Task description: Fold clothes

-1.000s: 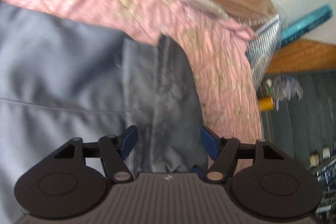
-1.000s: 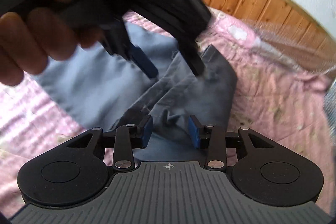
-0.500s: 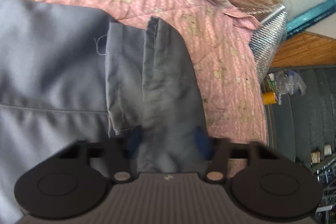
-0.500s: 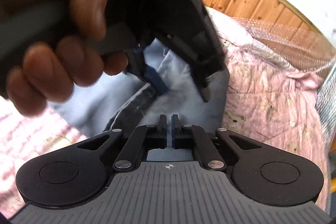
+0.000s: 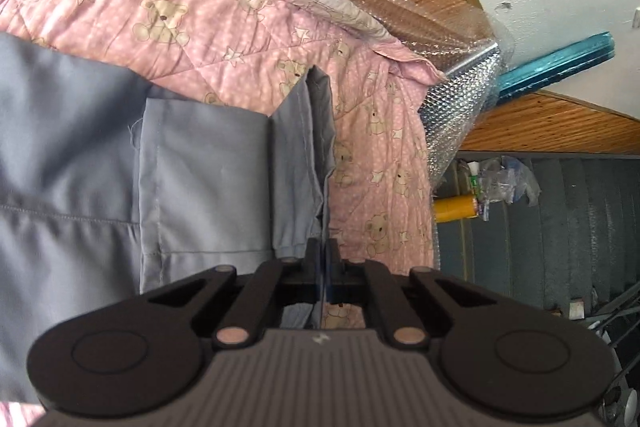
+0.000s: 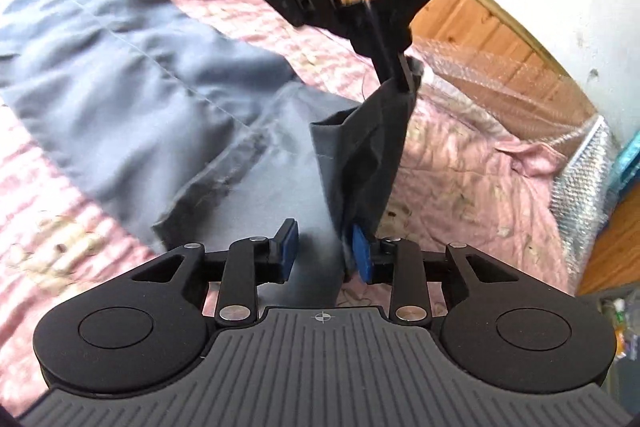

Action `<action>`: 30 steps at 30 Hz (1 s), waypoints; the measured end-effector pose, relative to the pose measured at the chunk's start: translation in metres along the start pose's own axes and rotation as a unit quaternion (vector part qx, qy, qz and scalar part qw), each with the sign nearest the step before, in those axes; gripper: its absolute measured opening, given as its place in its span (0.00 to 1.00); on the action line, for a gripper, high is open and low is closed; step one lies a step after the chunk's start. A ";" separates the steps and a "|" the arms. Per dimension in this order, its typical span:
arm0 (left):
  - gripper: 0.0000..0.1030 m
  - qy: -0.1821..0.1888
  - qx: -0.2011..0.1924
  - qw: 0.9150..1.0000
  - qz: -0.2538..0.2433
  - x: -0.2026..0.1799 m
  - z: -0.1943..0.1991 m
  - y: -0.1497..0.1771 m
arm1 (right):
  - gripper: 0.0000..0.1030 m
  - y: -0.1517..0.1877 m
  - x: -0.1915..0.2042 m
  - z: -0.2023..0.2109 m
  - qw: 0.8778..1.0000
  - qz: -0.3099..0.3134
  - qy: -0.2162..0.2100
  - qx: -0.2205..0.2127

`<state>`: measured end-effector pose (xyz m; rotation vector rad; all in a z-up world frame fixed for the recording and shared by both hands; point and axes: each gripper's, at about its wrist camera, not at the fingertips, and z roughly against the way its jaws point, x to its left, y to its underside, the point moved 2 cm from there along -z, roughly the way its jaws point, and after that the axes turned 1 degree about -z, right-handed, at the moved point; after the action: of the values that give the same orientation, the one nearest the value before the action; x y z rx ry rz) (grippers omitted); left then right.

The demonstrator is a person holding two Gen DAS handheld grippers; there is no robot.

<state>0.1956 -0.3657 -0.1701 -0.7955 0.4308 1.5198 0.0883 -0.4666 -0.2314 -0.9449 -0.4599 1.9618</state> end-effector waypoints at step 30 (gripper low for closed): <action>0.03 -0.192 0.006 0.980 -0.057 0.071 -0.027 0.034 | 0.49 0.019 -0.076 -0.005 0.947 -0.284 -0.139 0.046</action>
<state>0.1721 -0.3376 -0.2448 -0.4902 0.1043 1.5181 0.1060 -0.5407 -0.2135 -0.4060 -0.7059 1.5651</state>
